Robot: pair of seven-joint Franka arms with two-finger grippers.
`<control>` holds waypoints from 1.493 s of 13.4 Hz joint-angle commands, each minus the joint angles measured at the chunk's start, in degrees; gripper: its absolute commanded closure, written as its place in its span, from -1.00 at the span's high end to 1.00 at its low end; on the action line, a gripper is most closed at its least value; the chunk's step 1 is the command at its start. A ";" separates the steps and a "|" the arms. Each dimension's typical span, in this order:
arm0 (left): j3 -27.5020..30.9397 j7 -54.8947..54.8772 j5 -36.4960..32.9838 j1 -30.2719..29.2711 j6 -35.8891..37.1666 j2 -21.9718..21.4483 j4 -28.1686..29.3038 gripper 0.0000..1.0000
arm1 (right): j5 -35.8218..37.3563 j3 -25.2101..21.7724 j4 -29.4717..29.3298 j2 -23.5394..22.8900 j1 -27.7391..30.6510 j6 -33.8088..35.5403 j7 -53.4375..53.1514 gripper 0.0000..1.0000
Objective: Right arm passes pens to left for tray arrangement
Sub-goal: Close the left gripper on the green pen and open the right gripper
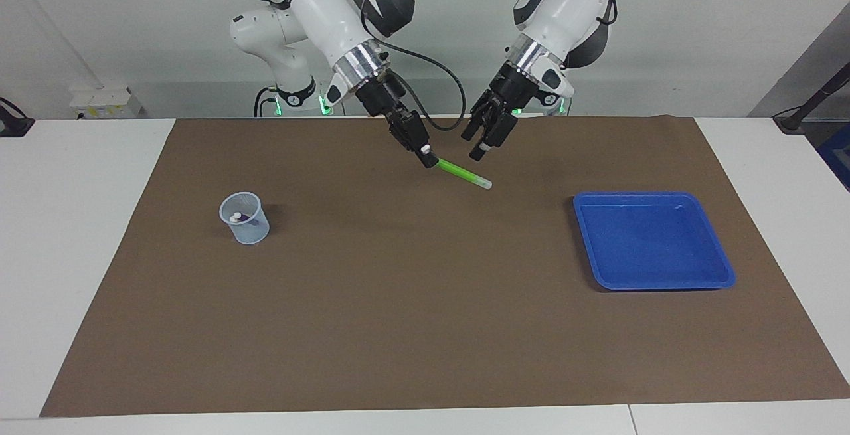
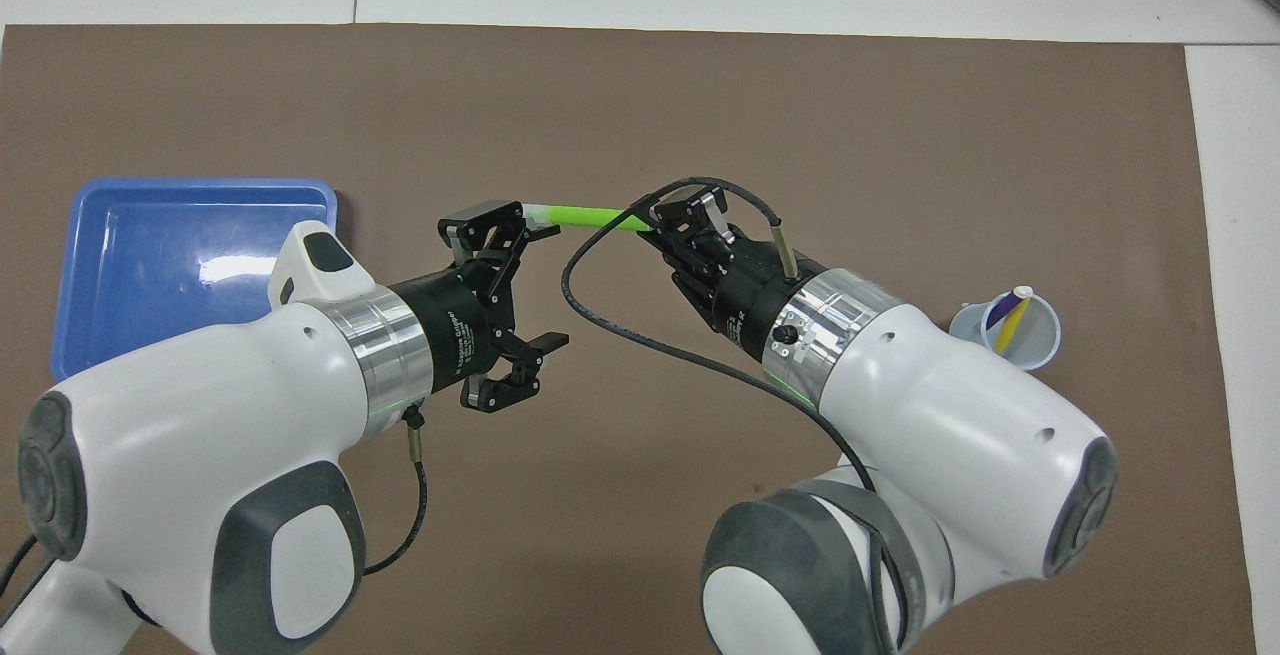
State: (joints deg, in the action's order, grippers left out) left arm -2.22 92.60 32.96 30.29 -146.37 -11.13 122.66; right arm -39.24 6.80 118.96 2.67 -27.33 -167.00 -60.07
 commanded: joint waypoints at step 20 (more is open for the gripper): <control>-0.42 2.76 0.62 1.79 -12.44 8.40 -3.57 0.89 | -1.54 -0.20 1.27 1.28 0.08 0.97 2.06 -1.00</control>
State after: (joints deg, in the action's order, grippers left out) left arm -2.83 94.37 32.97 31.15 -157.20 -3.98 120.15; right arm -39.24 6.78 119.15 2.67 -27.33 -166.65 -60.05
